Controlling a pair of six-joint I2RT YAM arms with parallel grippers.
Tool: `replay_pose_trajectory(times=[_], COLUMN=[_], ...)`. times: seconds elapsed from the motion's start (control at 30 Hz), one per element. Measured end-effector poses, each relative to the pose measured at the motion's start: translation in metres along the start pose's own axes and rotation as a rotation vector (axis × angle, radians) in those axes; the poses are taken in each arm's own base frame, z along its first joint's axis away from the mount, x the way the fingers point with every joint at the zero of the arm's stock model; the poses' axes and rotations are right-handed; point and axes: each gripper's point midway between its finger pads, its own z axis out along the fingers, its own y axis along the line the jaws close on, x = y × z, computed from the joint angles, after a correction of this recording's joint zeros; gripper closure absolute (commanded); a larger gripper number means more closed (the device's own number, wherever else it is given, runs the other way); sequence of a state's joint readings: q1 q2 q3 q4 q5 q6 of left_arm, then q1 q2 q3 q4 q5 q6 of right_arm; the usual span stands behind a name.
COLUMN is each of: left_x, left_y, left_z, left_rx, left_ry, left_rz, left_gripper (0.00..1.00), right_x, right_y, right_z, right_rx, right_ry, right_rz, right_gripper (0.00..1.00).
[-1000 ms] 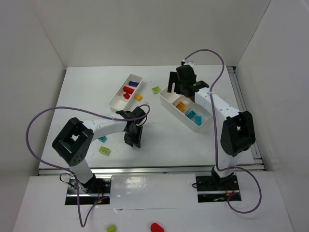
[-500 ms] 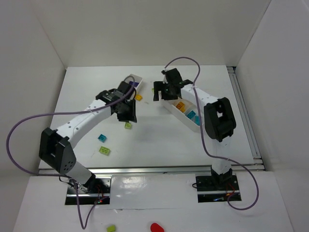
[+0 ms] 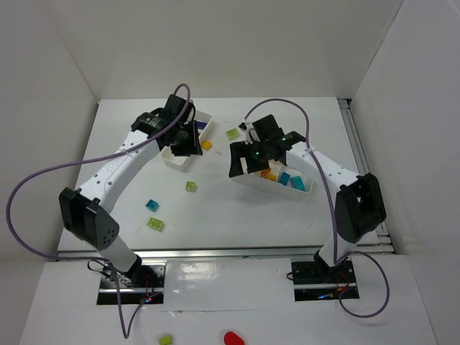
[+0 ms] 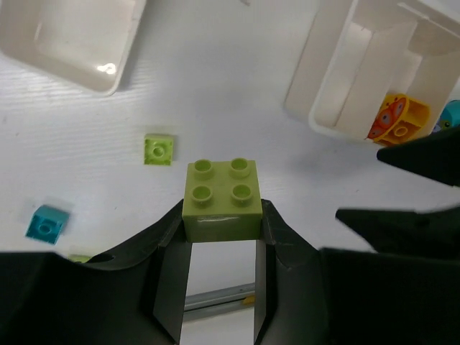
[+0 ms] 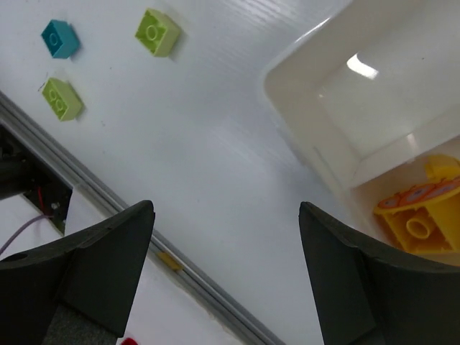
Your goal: Sort the legos into containers by color
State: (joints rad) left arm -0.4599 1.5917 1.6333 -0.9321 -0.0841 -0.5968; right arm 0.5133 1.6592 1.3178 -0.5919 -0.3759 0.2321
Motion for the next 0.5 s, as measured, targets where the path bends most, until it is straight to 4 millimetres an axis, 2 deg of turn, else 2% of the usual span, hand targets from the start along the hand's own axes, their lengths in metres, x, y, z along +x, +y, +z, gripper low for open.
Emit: replay_pose_trajectory(times=[0.13, 0.2, 0.3, 0.37, 0.43, 0.47, 0.5], left_x=[-0.002, -0.002, 0.001, 0.0, 0.001, 0.001, 0.002], left_y=[-0.029, -0.051, -0.088, -0.114, -0.137, -0.145, -0.152], left_z=[0.027, 0.044, 0.069, 0.087, 0.104, 0.113, 0.121], left_rx=[0.059, 0.099, 0.157, 0.2, 0.23, 0.241, 0.247], left_ry=[0.053, 0.083, 0.111, 0.116, 0.123, 0.121, 0.125], left_rz=[0.047, 0.075, 0.133, 0.165, 0.189, 0.198, 0.205], left_gripper=[0.84, 0.84, 0.84, 0.83, 0.81, 0.78, 0.58], right_x=[-0.006, -0.019, -0.037, -0.04, -0.04, -0.04, -0.038], right_y=[0.012, 0.01, -0.007, -0.022, -0.034, -0.039, -0.043], right_z=[-0.036, -0.064, -0.125, -0.172, -0.207, -0.219, -0.23], right_rx=[0.045, 0.117, 0.293, 0.399, 0.475, 0.506, 0.531], right_ry=[-0.065, -0.161, -0.383, -0.536, -0.647, -0.686, -0.717], right_rz=[-0.042, -0.046, 0.011, 0.085, 0.152, 0.18, 0.207], right_gripper=[0.12, 0.11, 0.09, 0.09, 0.09, 0.09, 0.09])
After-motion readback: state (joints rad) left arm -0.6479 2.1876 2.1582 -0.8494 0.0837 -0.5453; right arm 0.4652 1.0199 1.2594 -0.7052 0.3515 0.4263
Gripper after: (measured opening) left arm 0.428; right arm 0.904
